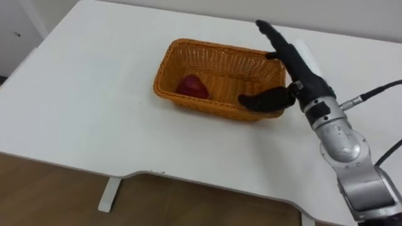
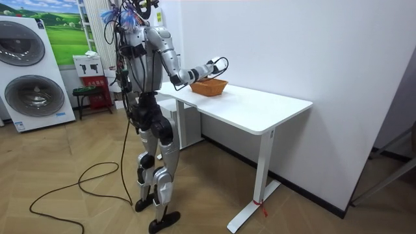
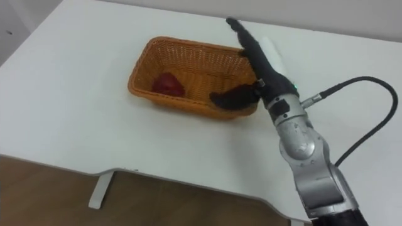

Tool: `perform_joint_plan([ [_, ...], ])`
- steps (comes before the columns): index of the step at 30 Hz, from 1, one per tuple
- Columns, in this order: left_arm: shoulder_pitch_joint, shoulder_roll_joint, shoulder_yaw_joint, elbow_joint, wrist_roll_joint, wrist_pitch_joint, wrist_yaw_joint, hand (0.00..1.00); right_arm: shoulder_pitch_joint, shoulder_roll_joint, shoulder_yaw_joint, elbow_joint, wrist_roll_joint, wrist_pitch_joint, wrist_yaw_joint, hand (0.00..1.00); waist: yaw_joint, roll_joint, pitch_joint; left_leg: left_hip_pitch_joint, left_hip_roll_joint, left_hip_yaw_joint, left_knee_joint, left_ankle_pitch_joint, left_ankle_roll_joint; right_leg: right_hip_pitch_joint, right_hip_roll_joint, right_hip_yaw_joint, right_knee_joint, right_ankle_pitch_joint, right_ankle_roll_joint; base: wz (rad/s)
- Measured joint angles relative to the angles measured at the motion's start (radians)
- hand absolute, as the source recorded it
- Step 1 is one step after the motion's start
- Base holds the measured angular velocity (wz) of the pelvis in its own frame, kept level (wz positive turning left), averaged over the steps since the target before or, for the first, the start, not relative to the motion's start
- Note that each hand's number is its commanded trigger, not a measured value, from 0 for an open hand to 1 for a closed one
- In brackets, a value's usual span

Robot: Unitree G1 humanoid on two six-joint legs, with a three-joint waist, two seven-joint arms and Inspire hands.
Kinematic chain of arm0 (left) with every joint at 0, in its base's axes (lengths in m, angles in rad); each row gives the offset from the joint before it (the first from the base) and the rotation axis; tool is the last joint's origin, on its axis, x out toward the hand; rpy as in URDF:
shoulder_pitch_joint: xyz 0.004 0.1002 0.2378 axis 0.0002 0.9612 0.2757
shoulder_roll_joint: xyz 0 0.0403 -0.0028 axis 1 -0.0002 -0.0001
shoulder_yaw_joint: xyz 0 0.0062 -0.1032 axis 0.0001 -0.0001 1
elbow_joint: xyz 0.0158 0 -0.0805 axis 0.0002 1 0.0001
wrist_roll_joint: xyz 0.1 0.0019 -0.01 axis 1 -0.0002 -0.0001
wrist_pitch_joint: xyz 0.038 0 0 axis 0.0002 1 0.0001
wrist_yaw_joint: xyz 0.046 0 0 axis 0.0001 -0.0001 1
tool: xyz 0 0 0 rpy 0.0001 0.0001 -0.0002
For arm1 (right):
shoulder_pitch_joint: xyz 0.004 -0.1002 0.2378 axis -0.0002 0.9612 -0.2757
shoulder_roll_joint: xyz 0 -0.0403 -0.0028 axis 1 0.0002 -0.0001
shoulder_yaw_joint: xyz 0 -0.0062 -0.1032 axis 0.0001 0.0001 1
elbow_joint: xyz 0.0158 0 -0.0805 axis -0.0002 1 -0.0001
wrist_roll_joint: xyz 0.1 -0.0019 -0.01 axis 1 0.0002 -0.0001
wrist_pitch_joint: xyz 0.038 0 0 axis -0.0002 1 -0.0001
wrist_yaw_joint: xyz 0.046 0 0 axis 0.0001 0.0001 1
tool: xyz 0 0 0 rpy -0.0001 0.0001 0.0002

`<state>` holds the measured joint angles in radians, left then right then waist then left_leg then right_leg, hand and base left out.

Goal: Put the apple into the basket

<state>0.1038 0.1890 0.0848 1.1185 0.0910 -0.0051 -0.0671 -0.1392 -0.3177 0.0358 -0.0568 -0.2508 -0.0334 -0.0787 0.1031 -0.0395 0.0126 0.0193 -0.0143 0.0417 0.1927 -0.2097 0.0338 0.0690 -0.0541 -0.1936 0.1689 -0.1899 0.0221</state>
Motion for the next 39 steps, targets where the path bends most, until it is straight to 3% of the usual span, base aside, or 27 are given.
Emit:
perform_joint_plan([
  [4, 0.027, -0.001, 0.068, 0.000, 0.011, -0.002, 0.010, 0.00, 0.000, 0.000, -0.127, -0.005, 0.007, -0.043, -0.097, 0.00, -0.028, 0.003, -0.0110, 0.001, -0.001, 0.000, 0.003, 0.000, 0.000, 0.004, 0.000, 0.003, 0.000, 0.000, 0.000, 0.02],
  [7, 0.079, 0.000, 0.123, -0.021, 0.023, -0.010, 0.043, 0.00, 0.005, -0.003, -0.278, -0.004, 0.041, -0.072, -0.253, 0.00, -0.060, 0.013, -0.0216, 0.015, -0.002, 0.001, -0.003, 0.000, 0.000, 0.012, 0.001, 0.002, -0.001, 0.000, 0.000, -0.02],
  [12, 0.168, 0.003, 0.188, -0.044, 0.018, -0.032, 0.088, 0.00, 0.023, -0.015, -0.515, 0.058, 0.221, -0.123, -0.508, 0.00, -0.110, 0.012, -0.0221, 0.029, -0.002, 0.009, -0.006, 0.000, 0.000, 0.022, 0.004, 0.004, 0.000, 0.000, 0.000, -0.02],
  [16, 0.200, 0.002, 0.209, -0.049, 0.048, -0.026, 0.099, 0.00, 0.049, -0.022, -0.694, 0.197, 0.388, -0.121, -0.675, 0.00, -0.171, 0.012, -0.0218, 0.001, -0.002, 0.009, -0.003, 0.000, 0.000, 0.000, 0.004, -0.001, -0.001, 0.000, 0.000, 0.03],
  [19, 0.200, 0.003, 0.226, -0.054, 0.055, -0.006, 0.107, 0.00, 0.076, -0.023, -0.757, 0.337, 0.527, -0.117, -0.741, 0.00, -0.189, 0.014, -0.0191, -0.007, -0.002, 0.014, 0.005, 0.000, 0.000, 0.000, 0.004, 0.000, 0.000, 0.000, 0.000, -0.04],
  [22, 0.196, -0.003, 0.225, -0.089, 0.056, 0.009, 0.107, 0.00, 0.143, -0.018, -0.755, 0.444, 0.652, -0.112, -0.751, 0.00, -0.193, 0.015, -0.0178, -0.008, -0.001, 0.018, 0.009, 0.000, -0.001, 0.000, 0.004, 0.006, 0.001, 0.000, 0.000, -0.06],
  [24, 0.176, -0.005, 0.226, -0.092, 0.055, 0.012, 0.108, 0.00, 0.180, -0.006, -0.730, 0.665, 0.716, -0.101, -0.729, 0.00, -0.193, 0.018, -0.0180, -0.013, 0.001, 0.018, 0.013, -0.001, -0.001, 0.000, 0.004, 0.010, 0.004, 0.000, -0.001, 0.00],
  [26, 0.172, -0.016, 0.225, -0.092, 0.057, 0.028, 0.108, 0.00, 0.215, 0.030, -0.683, 0.812, 0.757, -0.074, -0.701, 0.00, -0.185, 0.017, -0.0185, -0.009, 0.002, 0.014, 0.012, -0.001, -0.001, 0.001, 0.005, 0.023, 0.006, 0.001, -0.002, -0.04],
  [28, 0.168, -0.037, 0.225, -0.081, 0.050, 0.033, 0.107, 0.00, 0.240, 0.078, -0.605, 1.025, 0.763, -0.037, -0.638, 0.00, -0.178, 0.031, -0.0184, -0.004, 0.001, 0.024, 0.015, 0.000, -0.001, -0.001, 0.004, 0.029, 0.015, 0.000, -0.002, -0.08],
  [31, 0.171, -0.047, 0.226, -0.078, 0.058, 0.043, 0.097, 0.00, 0.241, 0.126, -0.561, 1.207, 0.766, 0.024, -0.551, 0.00, -0.171, 0.038, -0.0175, 0.005, 0.001, 0.026, 0.014, 0.000, -0.001, 0.003, 0.002, 0.031, 0.018, -0.003, -0.003, -0.06],
  [35, 0.175, -0.049, 0.226, -0.078, 0.066, 0.055, 0.093, 0.00, 0.239, 0.125, -0.485, 1.322, 0.701, 0.053, -0.433, 0.00, -0.145, 0.034, -0.0149, 0.019, 0.000, 0.038, 0.011, 0.000, -0.001, 0.005, 0.004, 0.052, 0.016, -0.003, -0.002, -0.11],
  [37, 0.176, -0.049, 0.224, -0.078, 0.072, 0.077, 0.092, 0.00, 0.243, 0.123, -0.404, 1.358, 0.649, 0.066, -0.350, 0.00, -0.137, 0.031, -0.0098, 0.035, 0.001, 0.039, 0.004, 0.000, -0.001, 0.016, 0.005, 0.053, 0.008, -0.003, -0.002, -0.02],
  [39, 0.171, -0.050, 0.218, -0.078, 0.071, 0.090, 0.090, 0.00, 0.243, 0.124, -0.358, 1.372, 0.604, 0.081, -0.291, 0.00, -0.127, 0.027, -0.0101, 0.036, 0.000, 0.038, -0.002, 0.000, -0.001, 0.022, 0.006, 0.052, 0.002, -0.002, -0.002, 0.00],
])
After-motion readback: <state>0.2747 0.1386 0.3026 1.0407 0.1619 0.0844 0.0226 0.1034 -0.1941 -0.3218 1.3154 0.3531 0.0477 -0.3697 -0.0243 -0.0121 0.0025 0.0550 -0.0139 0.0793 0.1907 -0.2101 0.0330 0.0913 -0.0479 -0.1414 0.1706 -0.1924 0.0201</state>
